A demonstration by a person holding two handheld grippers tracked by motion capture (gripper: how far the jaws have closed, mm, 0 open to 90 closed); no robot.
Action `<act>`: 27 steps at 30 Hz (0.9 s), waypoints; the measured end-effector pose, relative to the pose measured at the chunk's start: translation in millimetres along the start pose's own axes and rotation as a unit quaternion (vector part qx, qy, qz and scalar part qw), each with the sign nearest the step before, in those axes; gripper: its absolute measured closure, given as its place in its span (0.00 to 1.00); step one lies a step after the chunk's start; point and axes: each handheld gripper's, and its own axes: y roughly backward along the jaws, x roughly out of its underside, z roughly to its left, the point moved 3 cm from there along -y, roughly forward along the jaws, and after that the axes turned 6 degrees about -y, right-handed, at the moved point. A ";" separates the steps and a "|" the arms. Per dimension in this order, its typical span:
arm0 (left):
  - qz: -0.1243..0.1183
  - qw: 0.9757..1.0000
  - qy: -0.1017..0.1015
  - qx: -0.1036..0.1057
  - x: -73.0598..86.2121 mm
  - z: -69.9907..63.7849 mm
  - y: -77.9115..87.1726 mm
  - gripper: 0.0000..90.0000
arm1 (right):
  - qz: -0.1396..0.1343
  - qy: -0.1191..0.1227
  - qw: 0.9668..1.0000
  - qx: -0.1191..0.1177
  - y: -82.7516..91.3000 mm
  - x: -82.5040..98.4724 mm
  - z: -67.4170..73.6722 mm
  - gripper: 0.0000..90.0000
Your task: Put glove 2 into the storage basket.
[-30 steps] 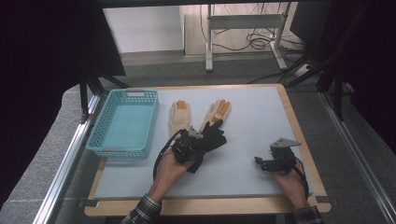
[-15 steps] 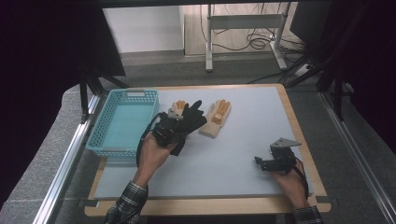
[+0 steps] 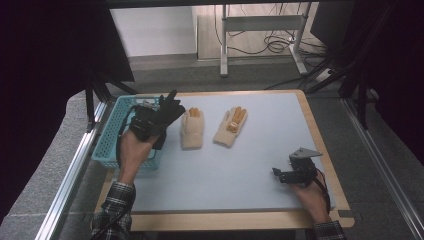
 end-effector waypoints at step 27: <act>0.188 0.973 0.108 -0.074 60.9 111.6 -73.0 0.70 | 0.000 0.000 1.000 0.000 0.0 0.0 -0.1 0.18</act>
